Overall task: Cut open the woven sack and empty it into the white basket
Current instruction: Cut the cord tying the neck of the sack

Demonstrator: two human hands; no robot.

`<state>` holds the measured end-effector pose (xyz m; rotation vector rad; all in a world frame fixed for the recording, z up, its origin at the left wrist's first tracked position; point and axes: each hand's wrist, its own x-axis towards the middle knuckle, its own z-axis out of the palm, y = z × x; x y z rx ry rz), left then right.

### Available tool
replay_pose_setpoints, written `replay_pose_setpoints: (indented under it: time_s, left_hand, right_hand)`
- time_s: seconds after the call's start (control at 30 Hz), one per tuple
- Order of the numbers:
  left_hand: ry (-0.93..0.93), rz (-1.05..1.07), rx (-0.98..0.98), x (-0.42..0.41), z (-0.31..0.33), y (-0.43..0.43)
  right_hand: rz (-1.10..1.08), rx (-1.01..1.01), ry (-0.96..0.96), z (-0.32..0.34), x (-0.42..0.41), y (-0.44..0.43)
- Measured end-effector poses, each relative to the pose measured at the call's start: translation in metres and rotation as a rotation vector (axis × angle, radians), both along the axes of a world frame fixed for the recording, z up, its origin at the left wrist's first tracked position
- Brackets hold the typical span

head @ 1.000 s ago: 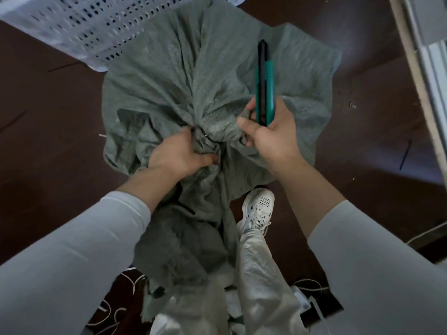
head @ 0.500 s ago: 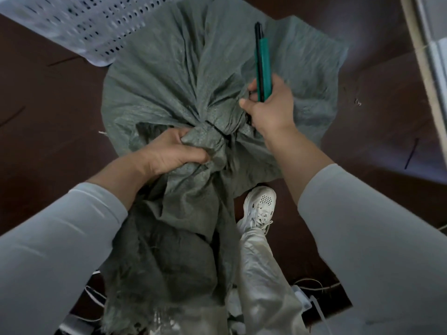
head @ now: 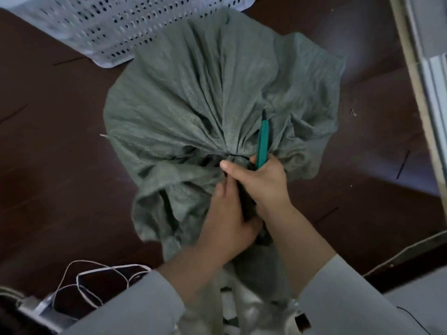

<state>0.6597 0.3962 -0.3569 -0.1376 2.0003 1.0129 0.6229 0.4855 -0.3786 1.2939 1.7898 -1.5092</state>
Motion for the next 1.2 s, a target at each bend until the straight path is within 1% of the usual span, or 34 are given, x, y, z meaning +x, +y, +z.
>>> replay_pose_setpoints:
  time_s: [0.03,0.07,0.1,0.13,0.17,0.23,0.27,0.3,0.33,0.37,0.4,0.43,0.47,0.5,0.53,0.57,0.6,0.63,0.7,0.73,0.77,0.83,0.9,0.93,1.0,1.1,1.13,1.17,1.2]
  left_hand:
    - [-0.065,0.005,0.082,0.005,0.006,0.001]
    - [-0.128,-0.011,0.123,0.007,0.012,0.001]
    - [-0.186,-0.037,0.123,0.007,0.018,0.000]
    - [-0.215,-0.053,0.075,0.005,0.022,-0.003]
    - [-0.186,-0.042,0.002,0.000,0.026,-0.008]
    - [0.067,0.080,-0.124,-0.016,0.035,-0.021]
    - [0.224,0.184,-0.141,-0.027,0.042,-0.028]
    - [0.388,0.226,-0.150,-0.039,0.045,-0.035]
    - [0.505,0.201,-0.183,-0.051,0.044,-0.040]
    - [0.530,0.153,-0.222,-0.061,0.041,-0.043]
    - [0.419,0.106,-0.244,-0.066,0.031,-0.044]
    - [0.183,0.098,-0.206,-0.069,0.022,-0.042]
    - [-0.080,0.135,-0.114,-0.070,0.015,-0.038]
    - [-0.257,0.177,-0.033,-0.066,0.008,-0.035]
    - [-0.333,0.205,0.011,-0.059,0.002,-0.032]
    - [-0.339,0.247,0.030,-0.050,-0.003,-0.029]
    - [-0.306,0.299,0.029,-0.042,-0.007,-0.028]
    - [-0.248,0.323,-0.007,-0.035,-0.008,-0.025]
    - [-0.096,0.280,-0.144,-0.025,-0.003,-0.017]
    - [-0.024,0.242,-0.221,-0.021,-0.001,-0.014]
    - [0.034,0.212,-0.268,-0.017,0.003,-0.010]
    - [0.093,0.197,-0.258,-0.009,0.011,-0.001]
    - [0.086,0.210,-0.164,0.000,0.016,0.008]
    - [0.081,0.202,-0.115,0.005,0.017,0.013]
    - [0.066,0.193,-0.045,0.011,0.024,0.020]
    - [0.008,0.226,0.069,0.011,0.037,0.018]
    - [0.008,0.254,0.057,0.007,0.039,0.011]
    - [0.061,0.273,0.004,0.002,0.038,0.004]
    - [0.186,0.275,-0.080,-0.004,0.036,-0.004]
  right_hand:
    - [0.041,0.044,-0.004,0.000,0.000,0.004]
    - [0.078,0.083,-0.010,-0.003,0.002,0.007]
    - [0.094,0.109,-0.007,-0.006,0.004,0.010]
    - [0.084,0.111,-0.003,-0.008,0.006,0.014]
    - [0.052,0.087,0.007,-0.008,0.008,0.017]
    - [-0.041,-0.027,0.019,-0.008,0.011,0.024]
    - [-0.088,-0.100,0.018,-0.007,0.012,0.028]
    - [-0.132,-0.172,0.004,-0.005,0.012,0.031]
    - [-0.173,-0.237,-0.022,-0.002,0.012,0.033]
    - [-0.209,-0.298,-0.044,0.001,0.012,0.035]
    - [-0.245,-0.358,-0.061,0.002,0.012,0.036]
    - [-0.280,-0.423,-0.072,0.003,0.013,0.037]
    - [-0.305,-0.484,-0.087,0.006,0.012,0.037]
    - [-0.310,-0.530,-0.098,0.007,0.012,0.038]
    - [-0.301,-0.559,-0.103,0.009,0.012,0.039]
    - [-0.281,-0.566,-0.104,0.010,0.012,0.040]
    - [-0.247,-0.537,-0.100,0.011,0.012,0.041]
    - [-0.167,-0.434,-0.093,0.012,0.011,0.042]
    - [0.114,-0.061,-0.059,0.015,0.009,0.047]
    - [0.200,0.106,-0.027,0.019,0.007,0.050]
    - [0.234,0.184,0.007,0.025,0.004,0.051]
    - [0.312,0.167,0.042,0.032,-0.001,0.049]
    - [0.446,0.120,0.031,0.034,-0.003,0.039]
    - [0.449,0.088,0.027,0.030,-0.002,0.033]
    - [0.380,0.036,-0.002,0.023,-0.003,0.026]
    - [0.306,0.013,-0.007,0.012,-0.006,0.030]
    - [0.292,0.009,0.006,0.010,-0.005,0.033]
    - [0.273,0.002,0.029,0.007,-0.004,0.035]
    - [0.265,-0.006,0.048,0.007,-0.003,0.036]
